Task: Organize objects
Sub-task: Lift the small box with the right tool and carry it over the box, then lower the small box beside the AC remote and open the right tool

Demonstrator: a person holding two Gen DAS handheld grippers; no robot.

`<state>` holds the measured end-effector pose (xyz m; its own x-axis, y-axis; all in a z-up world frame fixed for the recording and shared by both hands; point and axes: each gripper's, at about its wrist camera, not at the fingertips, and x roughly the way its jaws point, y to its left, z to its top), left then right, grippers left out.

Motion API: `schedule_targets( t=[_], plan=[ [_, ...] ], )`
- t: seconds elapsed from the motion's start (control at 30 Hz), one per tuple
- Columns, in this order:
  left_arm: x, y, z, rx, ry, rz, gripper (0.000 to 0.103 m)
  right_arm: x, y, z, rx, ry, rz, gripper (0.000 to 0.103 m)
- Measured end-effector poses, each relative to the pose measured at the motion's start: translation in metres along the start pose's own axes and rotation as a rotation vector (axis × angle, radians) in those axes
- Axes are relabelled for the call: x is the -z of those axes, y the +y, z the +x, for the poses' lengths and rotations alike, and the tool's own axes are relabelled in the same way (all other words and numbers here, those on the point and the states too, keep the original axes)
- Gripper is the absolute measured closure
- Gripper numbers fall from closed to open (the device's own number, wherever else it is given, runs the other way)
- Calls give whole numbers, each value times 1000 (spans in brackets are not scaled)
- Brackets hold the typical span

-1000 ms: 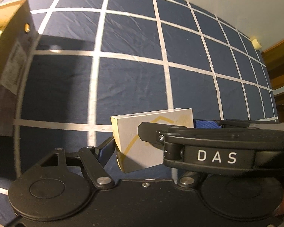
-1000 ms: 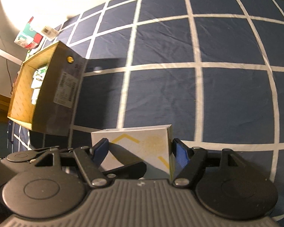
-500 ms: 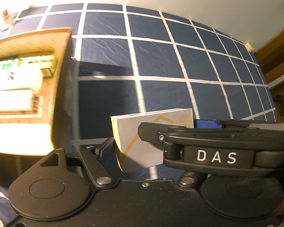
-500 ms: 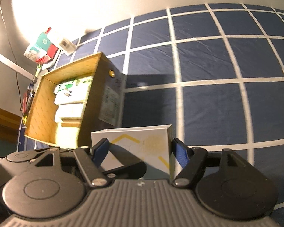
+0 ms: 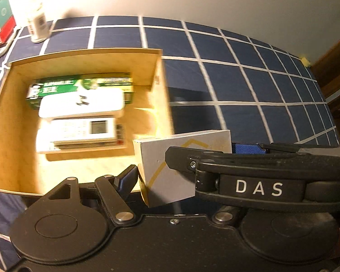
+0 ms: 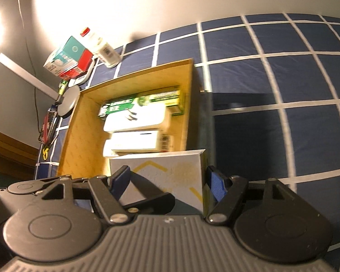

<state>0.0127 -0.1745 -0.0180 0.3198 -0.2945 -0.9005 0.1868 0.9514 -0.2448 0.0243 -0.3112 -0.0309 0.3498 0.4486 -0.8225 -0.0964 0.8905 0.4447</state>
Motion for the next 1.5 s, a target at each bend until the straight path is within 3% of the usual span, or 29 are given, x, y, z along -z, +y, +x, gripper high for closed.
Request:
schedule_targets(
  t=[0.27, 0.57, 1.0, 1.5],
  plan=[
    [-6, 54, -9, -4, 13, -18, 34, -4, 48, 31, -5, 21, -7, 30],
    [-16, 101, 10, 2, 68, -41, 34, -12, 71, 78, 3, 81, 2, 30],
    [-19, 151, 64, 25, 219, -76, 34, -11, 70, 152, 31, 209, 88, 30],
    [-12, 166, 96, 55, 304, -98, 35, -4, 57, 185, 63, 297, 128, 30]
  ],
)
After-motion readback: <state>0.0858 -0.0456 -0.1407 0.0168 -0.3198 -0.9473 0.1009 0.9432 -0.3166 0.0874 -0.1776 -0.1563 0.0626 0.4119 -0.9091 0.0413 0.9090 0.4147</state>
